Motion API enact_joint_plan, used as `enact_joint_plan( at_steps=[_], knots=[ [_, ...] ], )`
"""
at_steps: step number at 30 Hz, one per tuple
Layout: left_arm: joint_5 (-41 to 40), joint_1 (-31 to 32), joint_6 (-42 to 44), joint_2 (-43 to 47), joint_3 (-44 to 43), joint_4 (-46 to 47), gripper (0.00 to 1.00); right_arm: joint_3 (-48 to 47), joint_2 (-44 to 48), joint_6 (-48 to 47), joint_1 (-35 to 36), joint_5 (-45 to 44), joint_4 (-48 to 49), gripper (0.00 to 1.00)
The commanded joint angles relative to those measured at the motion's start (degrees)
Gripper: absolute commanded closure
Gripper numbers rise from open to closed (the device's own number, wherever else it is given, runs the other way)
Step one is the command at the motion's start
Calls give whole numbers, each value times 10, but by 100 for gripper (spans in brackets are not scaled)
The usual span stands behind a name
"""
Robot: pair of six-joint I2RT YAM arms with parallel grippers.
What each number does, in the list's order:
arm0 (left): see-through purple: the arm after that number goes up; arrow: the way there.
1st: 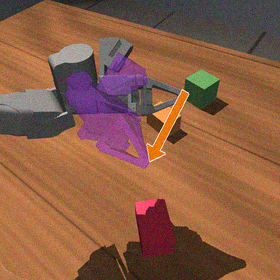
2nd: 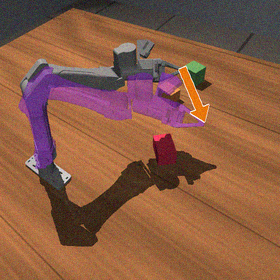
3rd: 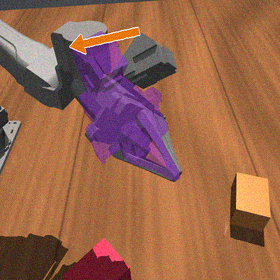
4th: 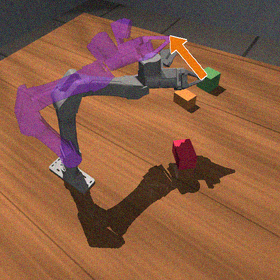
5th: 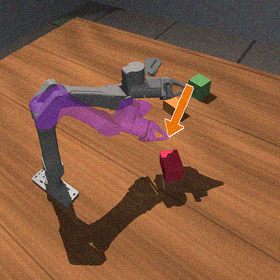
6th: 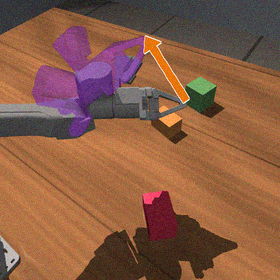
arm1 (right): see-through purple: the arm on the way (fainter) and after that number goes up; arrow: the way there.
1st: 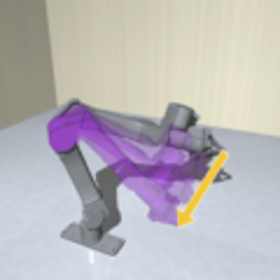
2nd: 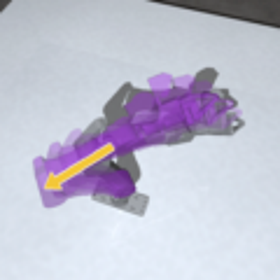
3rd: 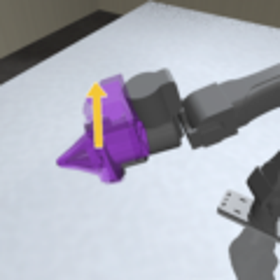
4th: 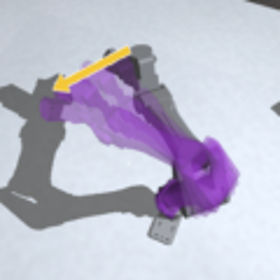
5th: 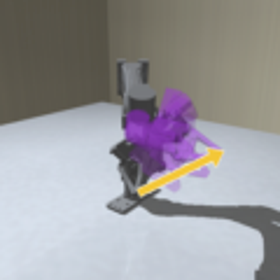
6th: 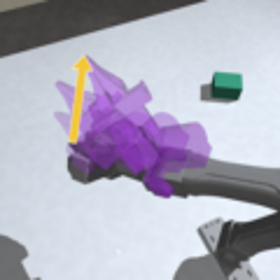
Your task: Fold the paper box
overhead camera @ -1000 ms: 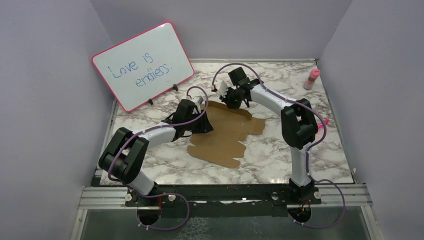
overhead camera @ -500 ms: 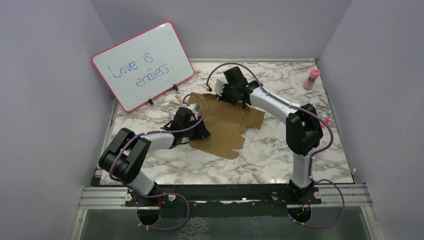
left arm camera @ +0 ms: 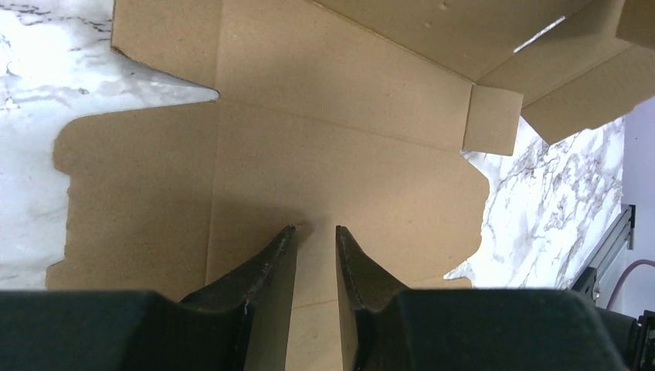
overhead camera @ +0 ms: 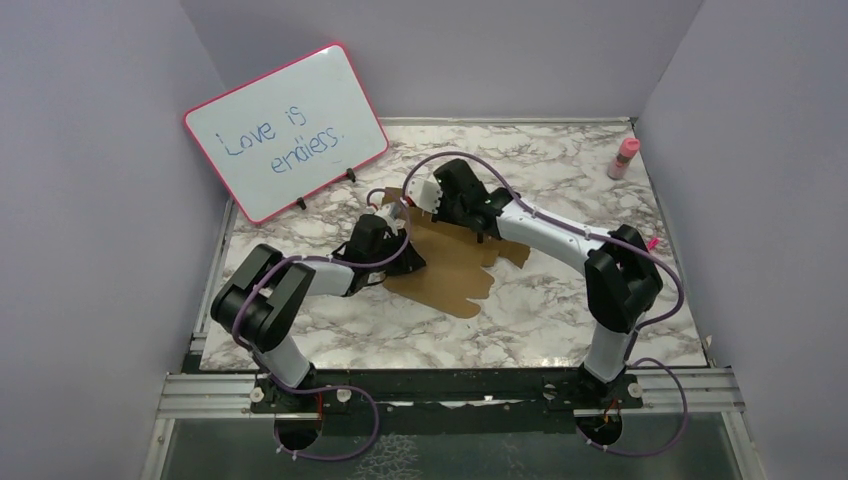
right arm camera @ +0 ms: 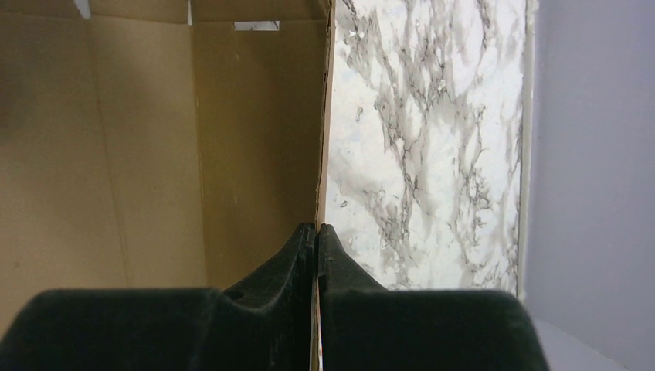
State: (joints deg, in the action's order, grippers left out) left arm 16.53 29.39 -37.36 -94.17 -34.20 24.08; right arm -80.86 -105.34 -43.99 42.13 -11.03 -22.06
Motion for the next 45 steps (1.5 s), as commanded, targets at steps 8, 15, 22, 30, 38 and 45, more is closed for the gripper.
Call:
enact_joint_plan(
  at_steps=[8, 15, 22, 30, 38, 45],
  knots=[
    [-20, 4, -34, -42, 29, 57, 73, 70, 57, -1, 82, -80, 52, 92],
    [-41, 4, -44, -16, 58, 97, 73, 110, 69, 7, 111, -133, 75, 93],
    [-71, 3, -47, 59, 97, 124, 69, 134, 89, 7, 114, -167, 100, 95],
    [-85, -33, -54, 151, 149, 134, 65, 155, 107, -24, 115, -195, 140, 95],
    [-42, -137, -68, 202, 151, 131, 59, 180, 128, -86, 116, -211, 225, 95],
    [-59, -164, -45, 148, 72, 128, 52, 203, 114, -162, 116, -211, 325, 95]
  ],
)
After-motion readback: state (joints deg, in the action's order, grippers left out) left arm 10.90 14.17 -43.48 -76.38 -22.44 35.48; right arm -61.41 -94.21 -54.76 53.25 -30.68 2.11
